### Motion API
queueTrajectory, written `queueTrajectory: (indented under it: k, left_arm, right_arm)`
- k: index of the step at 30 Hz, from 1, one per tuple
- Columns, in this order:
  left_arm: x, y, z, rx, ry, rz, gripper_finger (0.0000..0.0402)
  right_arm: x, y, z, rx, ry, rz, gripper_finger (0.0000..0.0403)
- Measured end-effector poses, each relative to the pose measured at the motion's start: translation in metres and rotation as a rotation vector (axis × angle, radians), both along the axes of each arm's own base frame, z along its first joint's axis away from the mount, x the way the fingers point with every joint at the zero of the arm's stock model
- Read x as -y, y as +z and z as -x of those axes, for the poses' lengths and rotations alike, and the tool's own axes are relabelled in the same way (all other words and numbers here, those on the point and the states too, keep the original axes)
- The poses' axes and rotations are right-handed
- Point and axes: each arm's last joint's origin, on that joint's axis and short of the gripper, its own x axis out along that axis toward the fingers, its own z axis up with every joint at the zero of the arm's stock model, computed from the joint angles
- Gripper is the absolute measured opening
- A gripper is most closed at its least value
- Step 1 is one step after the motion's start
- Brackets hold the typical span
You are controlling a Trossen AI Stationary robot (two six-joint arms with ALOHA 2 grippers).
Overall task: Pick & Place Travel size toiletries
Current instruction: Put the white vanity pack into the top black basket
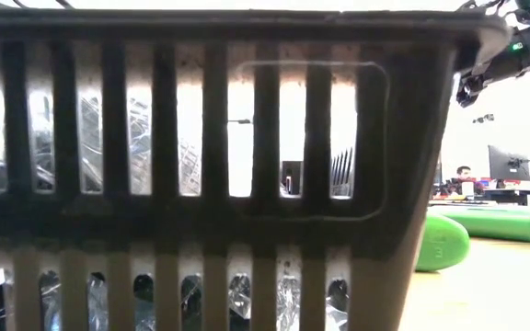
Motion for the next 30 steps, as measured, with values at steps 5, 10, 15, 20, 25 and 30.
queueTrajectory:
  k: [5,10,15,20,25,30]
  left_arm:
    - [0.0,0.0,0.001,-0.019,0.01,0.033,0.0136]
    - [0.001,0.0,0.0,-0.017,0.01,0.039,0.0193]
    - [0.001,0.001,-0.001,-0.002,0.023,0.055,0.0234]
    - [0.002,-0.004,-0.001,-0.045,0.119,0.111,0.024]
    - [0.005,-0.009,-0.007,-0.033,0.116,0.114,0.0241]
    - [0.01,-0.015,-0.014,-0.026,0.114,0.118,0.0241]
  right_arm:
    - [0.0,0.0,0.0,0.0,0.0,0.0,0.0046]
    - [0.0,0.0,0.0,0.0,0.0,0.0,0.0046]
    - [0.0,0.0,0.0,0.0,0.0,0.0,0.0046]
    - [0.0,0.0,0.0,0.0,0.0,0.0,0.0046]
    - [0.0,0.0,0.0,-0.001,0.0,0.0,0.0046]
    - [0.0,0.0,0.0,-0.001,0.0,0.0,0.0046]
